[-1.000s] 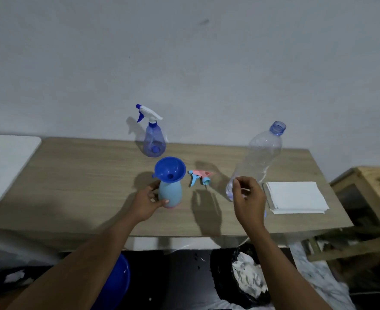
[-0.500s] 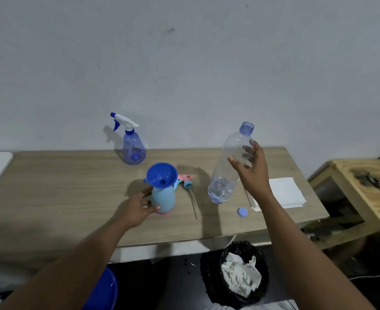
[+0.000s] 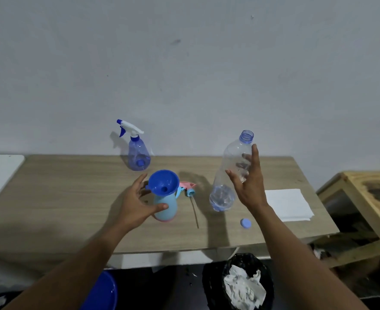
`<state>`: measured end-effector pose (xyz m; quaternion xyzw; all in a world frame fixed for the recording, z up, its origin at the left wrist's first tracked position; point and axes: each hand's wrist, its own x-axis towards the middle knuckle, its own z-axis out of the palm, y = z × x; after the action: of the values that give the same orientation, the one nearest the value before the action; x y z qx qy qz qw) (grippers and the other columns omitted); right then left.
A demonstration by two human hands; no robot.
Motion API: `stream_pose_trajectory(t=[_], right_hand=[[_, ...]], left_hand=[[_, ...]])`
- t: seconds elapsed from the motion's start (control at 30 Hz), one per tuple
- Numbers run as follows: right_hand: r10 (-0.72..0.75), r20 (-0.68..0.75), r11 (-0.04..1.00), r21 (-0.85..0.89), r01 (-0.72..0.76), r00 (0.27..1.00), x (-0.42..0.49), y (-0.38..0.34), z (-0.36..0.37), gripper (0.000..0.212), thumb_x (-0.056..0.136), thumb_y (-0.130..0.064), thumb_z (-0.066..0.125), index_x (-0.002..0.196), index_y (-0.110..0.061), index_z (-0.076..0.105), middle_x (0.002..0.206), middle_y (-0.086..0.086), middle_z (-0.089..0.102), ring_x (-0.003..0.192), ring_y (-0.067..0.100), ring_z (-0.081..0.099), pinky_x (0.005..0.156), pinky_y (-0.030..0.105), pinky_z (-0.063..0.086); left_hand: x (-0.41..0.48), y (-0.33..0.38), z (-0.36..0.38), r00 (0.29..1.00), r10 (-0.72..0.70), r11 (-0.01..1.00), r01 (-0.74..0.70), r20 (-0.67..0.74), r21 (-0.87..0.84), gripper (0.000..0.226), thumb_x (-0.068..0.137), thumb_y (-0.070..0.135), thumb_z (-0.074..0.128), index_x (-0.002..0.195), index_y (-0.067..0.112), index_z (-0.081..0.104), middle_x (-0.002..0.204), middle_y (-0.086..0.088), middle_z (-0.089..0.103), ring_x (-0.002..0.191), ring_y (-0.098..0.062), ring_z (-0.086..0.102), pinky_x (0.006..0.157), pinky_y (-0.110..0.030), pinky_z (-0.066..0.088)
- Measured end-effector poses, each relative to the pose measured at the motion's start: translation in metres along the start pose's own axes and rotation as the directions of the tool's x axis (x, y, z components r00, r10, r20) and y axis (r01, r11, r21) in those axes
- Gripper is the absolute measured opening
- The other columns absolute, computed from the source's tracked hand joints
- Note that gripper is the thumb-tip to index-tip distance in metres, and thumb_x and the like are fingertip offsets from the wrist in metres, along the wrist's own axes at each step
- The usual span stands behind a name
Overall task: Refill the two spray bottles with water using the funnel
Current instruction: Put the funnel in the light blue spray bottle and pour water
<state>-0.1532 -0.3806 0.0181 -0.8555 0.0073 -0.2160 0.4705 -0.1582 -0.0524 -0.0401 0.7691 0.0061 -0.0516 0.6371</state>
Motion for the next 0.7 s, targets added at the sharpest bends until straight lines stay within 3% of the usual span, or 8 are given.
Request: stream_pose_trajectory(t=[0.13,0.3,0.4,0.53,0.7], right_hand=[[0.000,-0.012,1.000,0.002,0.000,1.000,0.003,0.003,0.003,0.116,0.076,-0.025,0.087,0.146,-0.063,0.002,0.140,0.002,0.045,0.114,0.019,0.061,0.094,0.053,0.055],[-0.052,-0.034,0.998,-0.018,0.052,0.998,0.002,0.001,0.003,0.113,0.078,-0.027,0.085,0.150,-0.057,0.003,0.136,0.003,0.048,0.108,0.020,0.062,0.090,0.048,0.057],[-0.111,-0.024,0.993,-0.034,0.111,0.993,0.006,-0.011,0.000,0.115,0.077,-0.026,0.085,0.148,-0.060,0.001,0.134,0.003,0.047,0.102,0.018,0.063,0.084,0.036,0.058],[-0.188,0.192,0.975,-0.082,0.206,0.963,0.017,-0.046,-0.009,0.115,0.078,-0.035,0.082,0.149,-0.059,-0.005,0.137,-0.003,0.047,0.099,0.009,0.061,0.078,0.019,0.052],[-0.198,0.507,0.940,-0.146,0.310,0.839,0.027,-0.090,-0.016,0.108,0.080,-0.039,0.082,0.152,-0.056,0.003,0.123,-0.003,0.052,0.091,0.013,0.061,0.074,0.025,0.054]], left_hand=[[0.006,0.010,0.011,0.998,0.066,0.997,-0.066,0.006,0.042,0.110,0.054,0.024,0.097,0.148,0.031,0.039,0.136,0.009,0.059,0.123,-0.011,0.057,0.093,-0.033,0.055],[0.008,0.013,0.016,0.997,0.076,0.996,-0.075,-0.026,0.042,0.105,0.052,0.037,0.094,0.144,0.027,0.046,0.130,0.009,0.063,0.119,-0.013,0.060,0.092,-0.036,0.057],[0.011,0.013,0.014,0.998,0.059,0.998,-0.058,-0.037,0.036,0.103,0.054,0.032,0.096,0.143,0.029,0.046,0.129,0.009,0.063,0.118,-0.014,0.060,0.093,-0.038,0.057],[0.011,0.019,0.011,0.998,0.054,0.998,-0.053,-0.032,0.021,0.094,0.046,0.043,0.098,0.129,0.044,0.052,0.122,0.017,0.065,0.115,-0.010,0.061,0.091,-0.041,0.058],[0.007,0.023,0.008,0.997,0.074,0.997,-0.074,-0.026,0.014,0.086,0.043,0.051,0.093,0.118,0.054,0.050,0.121,0.018,0.064,0.114,-0.009,0.060,0.091,-0.044,0.058]])
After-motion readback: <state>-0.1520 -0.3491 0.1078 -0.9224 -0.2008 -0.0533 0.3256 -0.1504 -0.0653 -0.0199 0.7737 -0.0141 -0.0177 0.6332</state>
